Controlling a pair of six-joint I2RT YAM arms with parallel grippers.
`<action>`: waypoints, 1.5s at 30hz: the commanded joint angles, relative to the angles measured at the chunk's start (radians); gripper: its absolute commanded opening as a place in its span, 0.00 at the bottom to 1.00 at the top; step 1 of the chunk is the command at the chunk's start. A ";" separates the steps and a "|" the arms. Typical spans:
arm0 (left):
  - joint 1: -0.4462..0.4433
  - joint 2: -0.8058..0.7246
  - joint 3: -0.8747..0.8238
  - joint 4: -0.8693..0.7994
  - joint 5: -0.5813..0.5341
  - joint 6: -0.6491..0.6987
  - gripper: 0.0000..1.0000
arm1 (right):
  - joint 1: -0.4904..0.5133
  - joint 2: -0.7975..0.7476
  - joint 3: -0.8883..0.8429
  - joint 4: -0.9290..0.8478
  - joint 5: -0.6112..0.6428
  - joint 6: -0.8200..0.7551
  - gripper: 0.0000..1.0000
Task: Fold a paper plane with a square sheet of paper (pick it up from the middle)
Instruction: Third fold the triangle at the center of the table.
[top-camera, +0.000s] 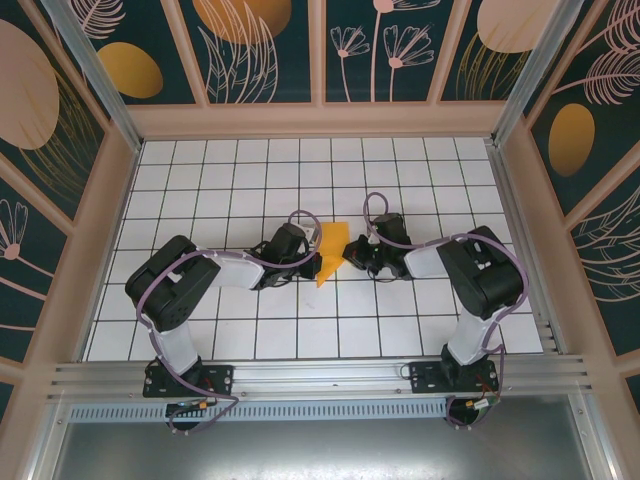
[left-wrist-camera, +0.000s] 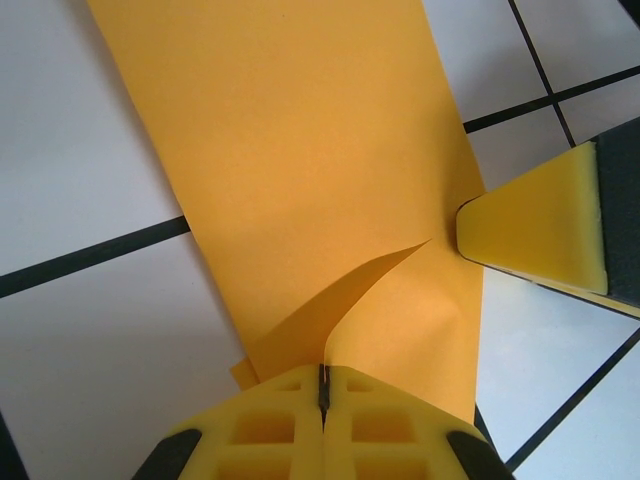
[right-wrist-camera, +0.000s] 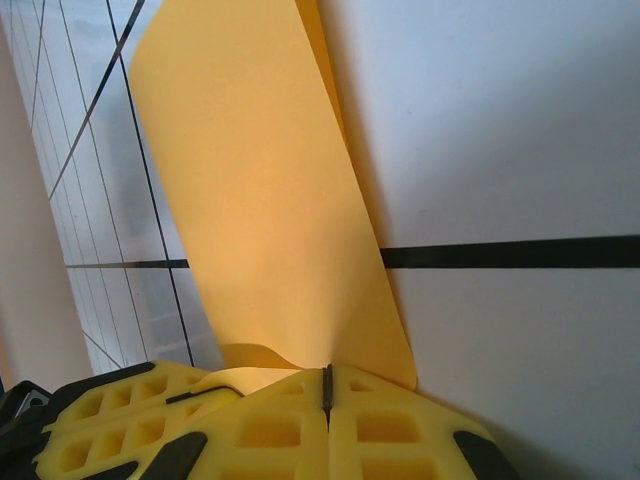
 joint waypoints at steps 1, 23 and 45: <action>-0.001 0.041 -0.028 -0.164 -0.040 0.017 0.00 | -0.021 -0.078 0.029 -0.051 0.010 -0.037 0.06; -0.001 0.034 -0.020 -0.173 -0.031 0.023 0.00 | -0.050 -0.060 0.106 -0.165 0.023 -0.110 0.07; 0.000 -0.010 0.032 -0.217 -0.025 0.050 0.00 | -0.039 0.237 0.375 -0.345 -0.009 -0.246 0.06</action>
